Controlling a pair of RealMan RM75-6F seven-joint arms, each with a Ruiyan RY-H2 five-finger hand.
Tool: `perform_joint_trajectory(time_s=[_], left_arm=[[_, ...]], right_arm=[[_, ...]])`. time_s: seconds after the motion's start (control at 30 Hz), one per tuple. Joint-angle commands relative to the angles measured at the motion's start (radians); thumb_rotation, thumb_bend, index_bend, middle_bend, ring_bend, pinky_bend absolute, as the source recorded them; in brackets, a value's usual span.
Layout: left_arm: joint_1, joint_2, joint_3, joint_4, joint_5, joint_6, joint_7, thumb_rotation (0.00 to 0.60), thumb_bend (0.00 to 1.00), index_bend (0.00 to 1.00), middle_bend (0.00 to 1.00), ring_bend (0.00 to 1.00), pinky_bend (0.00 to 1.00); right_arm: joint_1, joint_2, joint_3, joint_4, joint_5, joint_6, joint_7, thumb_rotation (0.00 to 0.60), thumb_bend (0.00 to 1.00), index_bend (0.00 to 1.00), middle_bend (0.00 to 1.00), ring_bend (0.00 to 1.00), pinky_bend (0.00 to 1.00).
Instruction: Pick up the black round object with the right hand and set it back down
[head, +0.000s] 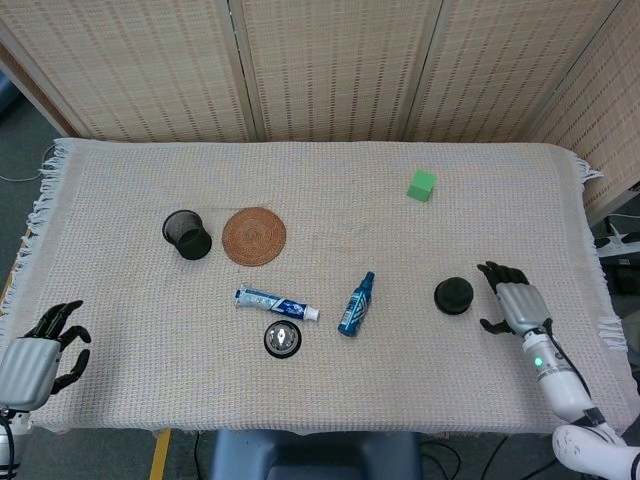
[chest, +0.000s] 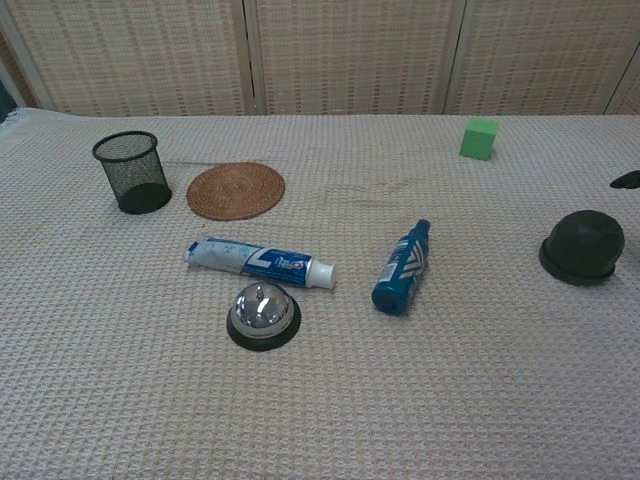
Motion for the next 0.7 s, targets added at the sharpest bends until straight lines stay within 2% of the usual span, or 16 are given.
perform_joint_trajectory(time_s=[0.03, 0.23, 0.53, 0.63, 0.7], left_arm=[[-0.001, 0.001, 0.001, -0.001, 0.001, -0.002, 0.002, 0.600, 0.42, 0.51, 0.13, 0.14, 0.53], [-0.001, 0.001, 0.001, -0.003, -0.001, -0.004, 0.005, 0.600, 0.42, 0.51, 0.13, 0.14, 0.53], [0.001, 0.004, 0.001, -0.002, 0.001, 0.001, -0.004, 0.600, 0.42, 0.51, 0.13, 0.14, 0.53], [0.002, 0.004, 0.002, -0.001, 0.004, 0.004, -0.006, 0.600, 0.42, 0.52, 0.13, 0.14, 0.53], [0.002, 0.004, 0.002, 0.000, 0.004, 0.004, -0.006, 0.600, 0.42, 0.52, 0.13, 0.14, 0.53]], right_arm=[[0.044, -0.039, 0.014, 0.049, 0.054, -0.056, -0.008, 0.600, 0.20, 0.00, 0.00, 0.00, 0.01], [0.091, -0.077, 0.014, 0.090, 0.083, -0.116, 0.018, 0.600, 0.20, 0.00, 0.00, 0.00, 0.01], [0.120, -0.103, -0.002, 0.106, 0.085, -0.133, 0.037, 0.600, 0.20, 0.00, 0.00, 0.00, 0.01], [0.131, -0.114, -0.004, 0.120, 0.093, -0.141, 0.045, 0.600, 0.20, 0.00, 0.00, 0.01, 0.10], [0.136, -0.125, -0.005, 0.134, 0.093, -0.144, 0.057, 0.600, 0.20, 0.00, 0.02, 0.07, 0.21]])
